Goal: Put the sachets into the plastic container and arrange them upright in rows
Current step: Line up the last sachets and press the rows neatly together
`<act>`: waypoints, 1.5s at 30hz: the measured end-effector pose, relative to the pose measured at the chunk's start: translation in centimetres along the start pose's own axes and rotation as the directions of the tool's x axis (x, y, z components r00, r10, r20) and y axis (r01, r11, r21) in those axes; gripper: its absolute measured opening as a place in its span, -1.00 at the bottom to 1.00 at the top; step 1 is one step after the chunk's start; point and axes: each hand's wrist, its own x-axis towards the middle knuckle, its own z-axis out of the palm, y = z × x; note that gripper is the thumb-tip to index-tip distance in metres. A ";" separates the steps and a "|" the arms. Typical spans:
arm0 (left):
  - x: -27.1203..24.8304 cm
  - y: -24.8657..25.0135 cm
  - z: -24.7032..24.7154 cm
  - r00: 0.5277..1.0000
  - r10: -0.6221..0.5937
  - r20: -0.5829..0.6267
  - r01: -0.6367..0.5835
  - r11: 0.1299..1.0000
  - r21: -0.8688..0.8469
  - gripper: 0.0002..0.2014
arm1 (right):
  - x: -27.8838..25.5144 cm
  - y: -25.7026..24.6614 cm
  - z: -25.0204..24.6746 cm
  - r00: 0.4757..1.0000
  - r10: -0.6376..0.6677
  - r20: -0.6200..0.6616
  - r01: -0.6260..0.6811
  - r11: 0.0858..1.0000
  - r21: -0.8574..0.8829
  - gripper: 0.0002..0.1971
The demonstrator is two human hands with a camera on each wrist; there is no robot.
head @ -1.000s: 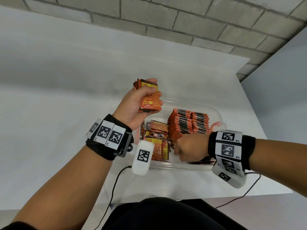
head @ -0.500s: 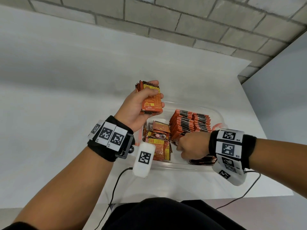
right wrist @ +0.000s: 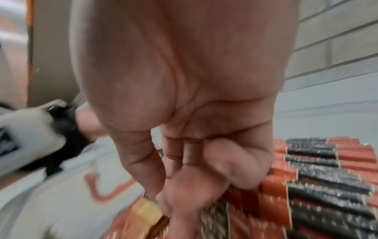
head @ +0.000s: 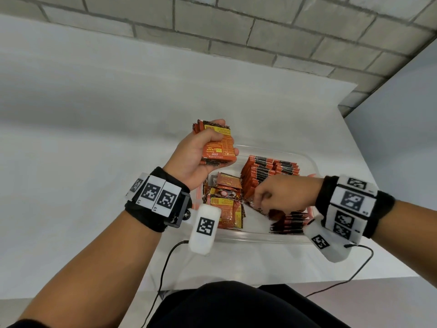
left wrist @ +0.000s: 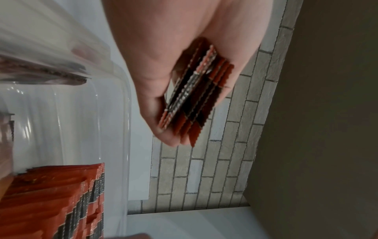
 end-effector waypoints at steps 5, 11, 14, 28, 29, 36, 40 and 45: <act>-0.1 0.0 0.7 0.998 -0.038 0.050 0.031 0.991 0.131 -0.67 | -1.9 1.7 -1.9 0.960 0.015 -0.278 0.097 0.919 0.383 -0.92; -0.1 -0.8 2.8 0.976 -0.136 0.169 0.090 0.963 0.255 -0.61 | -2.9 0.9 -2.0 0.802 0.063 -0.594 0.419 0.648 0.636 -0.70; -0.1 -1.5 3.8 0.965 -0.162 0.208 0.099 0.954 0.285 -0.62 | -2.9 0.7 -1.8 0.776 0.037 -0.630 0.473 0.627 0.619 -0.64; 1.2 -2.3 4.4 0.986 -0.132 0.100 0.119 0.985 0.127 -0.74 | -3.4 1.5 -0.1 0.525 -0.119 -0.843 0.479 0.860 0.177 -0.84; 1.4 -2.3 4.3 0.989 -0.109 0.096 0.095 0.986 0.136 -0.68 | -3.3 1.4 0.0 0.552 -0.132 -0.824 0.476 0.861 0.181 -0.83; 1.4 -2.1 4.1 0.987 -0.083 0.140 0.041 0.959 0.279 -0.55 | -3.3 1.4 -1.6 0.549 0.003 -0.836 0.386 0.886 0.256 -0.62; 1.1 -2.0 4.0 0.983 -0.071 0.169 0.007 0.937 0.349 -0.61 | -3.5 1.4 -2.3 0.681 0.037 -0.732 0.359 0.854 0.377 -0.65; 1.2 0.2 2.8 0.997 0.014 0.072 -0.037 0.941 0.336 -0.54 | -4.1 2.0 -0.3 0.844 -0.005 -0.536 0.198 0.932 0.303 -0.87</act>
